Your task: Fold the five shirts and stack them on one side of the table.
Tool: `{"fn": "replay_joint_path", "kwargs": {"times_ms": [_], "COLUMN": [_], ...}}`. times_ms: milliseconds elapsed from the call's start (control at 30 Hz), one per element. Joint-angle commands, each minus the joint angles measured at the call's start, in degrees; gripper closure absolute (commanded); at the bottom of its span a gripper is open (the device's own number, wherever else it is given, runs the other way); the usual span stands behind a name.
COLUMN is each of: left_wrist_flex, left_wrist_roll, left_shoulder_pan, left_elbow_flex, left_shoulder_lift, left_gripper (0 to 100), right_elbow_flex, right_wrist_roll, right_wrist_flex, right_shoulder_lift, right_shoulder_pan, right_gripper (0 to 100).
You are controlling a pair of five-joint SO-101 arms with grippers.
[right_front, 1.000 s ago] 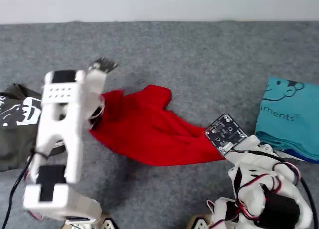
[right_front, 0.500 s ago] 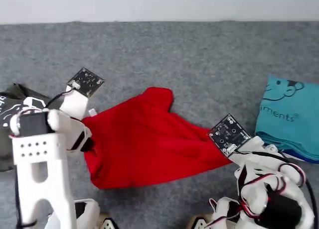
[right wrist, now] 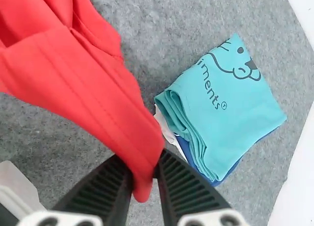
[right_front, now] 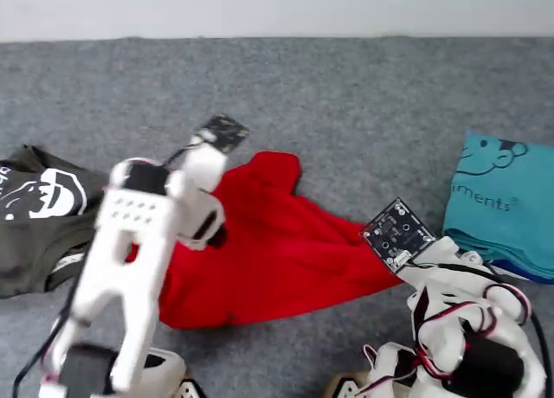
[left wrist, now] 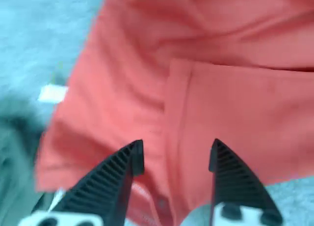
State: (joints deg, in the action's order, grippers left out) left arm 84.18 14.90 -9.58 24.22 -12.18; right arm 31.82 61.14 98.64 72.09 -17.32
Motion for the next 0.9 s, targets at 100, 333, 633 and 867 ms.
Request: {"fn": "replay_joint_path", "kwargs": {"times_ms": [100, 333, 633, 867], "left_wrist_flex": [-1.67, -1.67, -5.71, -4.66], "left_wrist_roll": [-1.85, -1.85, -1.76, -1.85], "left_shoulder_pan": [-4.22, -4.40, -7.91, -3.08], "left_elbow_flex": [-11.74, -16.31, -16.84, -20.00], "left_shoulder_lift": [14.77, 25.85, 32.62, 31.12], "left_gripper": [78, 78, 83, 83], "right_elbow_flex": [-0.44, -0.44, -0.44, -0.44], "right_wrist_roll": [0.26, 0.26, 0.26, 0.26], "right_wrist_flex": [-0.57, -0.57, -0.57, -0.57], "right_shoulder_lift": [0.13, 0.31, 0.31, 0.40], "right_shoulder_pan": [-0.75, -0.92, -0.92, -1.01], "right_gripper": [98.9, 98.9, 98.9, 98.9]}}
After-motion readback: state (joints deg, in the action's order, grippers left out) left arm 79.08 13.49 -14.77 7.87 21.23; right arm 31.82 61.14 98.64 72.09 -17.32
